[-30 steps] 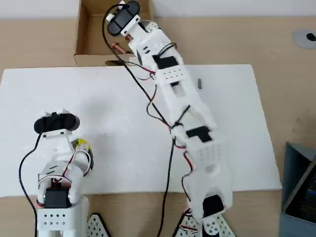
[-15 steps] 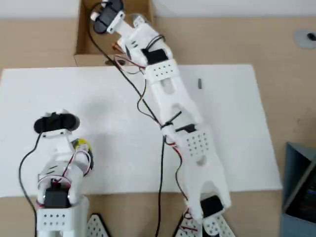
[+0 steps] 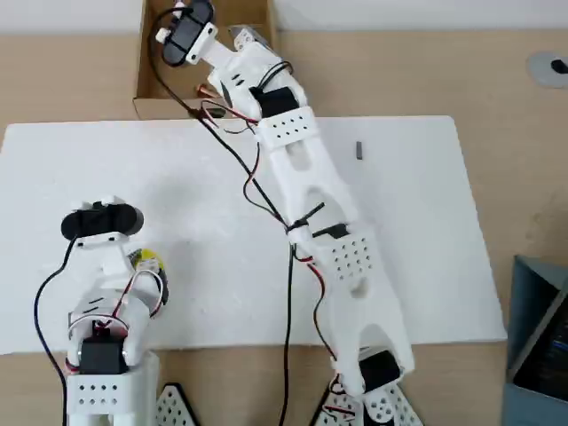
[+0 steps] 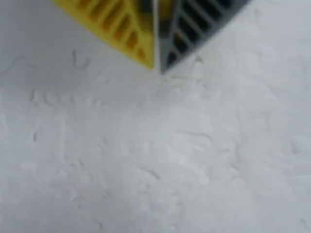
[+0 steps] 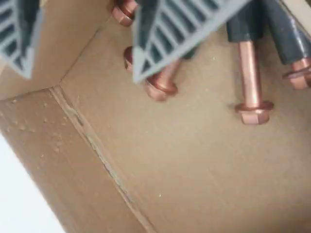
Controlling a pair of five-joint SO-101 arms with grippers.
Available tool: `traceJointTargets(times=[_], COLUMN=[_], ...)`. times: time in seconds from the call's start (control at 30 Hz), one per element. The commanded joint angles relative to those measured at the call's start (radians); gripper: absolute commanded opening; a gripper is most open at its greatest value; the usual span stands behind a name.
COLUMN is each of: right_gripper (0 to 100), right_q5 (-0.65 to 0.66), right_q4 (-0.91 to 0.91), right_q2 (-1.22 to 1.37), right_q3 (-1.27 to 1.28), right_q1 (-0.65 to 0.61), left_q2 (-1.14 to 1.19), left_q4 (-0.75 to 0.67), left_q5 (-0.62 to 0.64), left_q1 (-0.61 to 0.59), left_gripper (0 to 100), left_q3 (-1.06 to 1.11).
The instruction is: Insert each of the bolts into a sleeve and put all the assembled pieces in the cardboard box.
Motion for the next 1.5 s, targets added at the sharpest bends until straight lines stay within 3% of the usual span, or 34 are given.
traceJointTargets(times=[0.0, 0.13, 0.53, 0.97, 1.07, 1.23, 1.47], right_gripper=[14.7, 0.9, 0.9, 0.9, 0.9, 0.9, 0.9], right_q5=[0.012, 0.012, 0.011, 0.003, -0.071, -0.207, -0.245], right_q4=[0.057, 0.215, 0.629, 1.062, 1.183, 1.206, 1.206], right_q2=[-0.015, -0.01, -0.013, -0.292, -0.346, -0.458, -0.558], right_q3=[-0.139, -0.308, -0.717, -0.713, -0.713, -0.705, -0.699], right_q1=[-0.01, -0.01, 0.024, 0.116, 0.163, 0.288, 0.441], left_q2=[-0.01, -0.01, -0.01, -0.01, -0.01, -0.01, -0.01], left_q4=[-0.003, -0.003, -0.003, -0.003, -0.003, -0.003, -0.003], left_q5=[-0.008, -0.008, -0.008, -0.008, -0.008, -0.008, -0.008], left_q1=[-0.011, -0.011, -0.011, -0.011, -0.011, -0.011, -0.011], left_gripper=[0, 0, 0, 0, 0, 0, 0], left_q3=[-0.005, -0.005, -0.005, -0.005, -0.005, -0.005, -0.005])
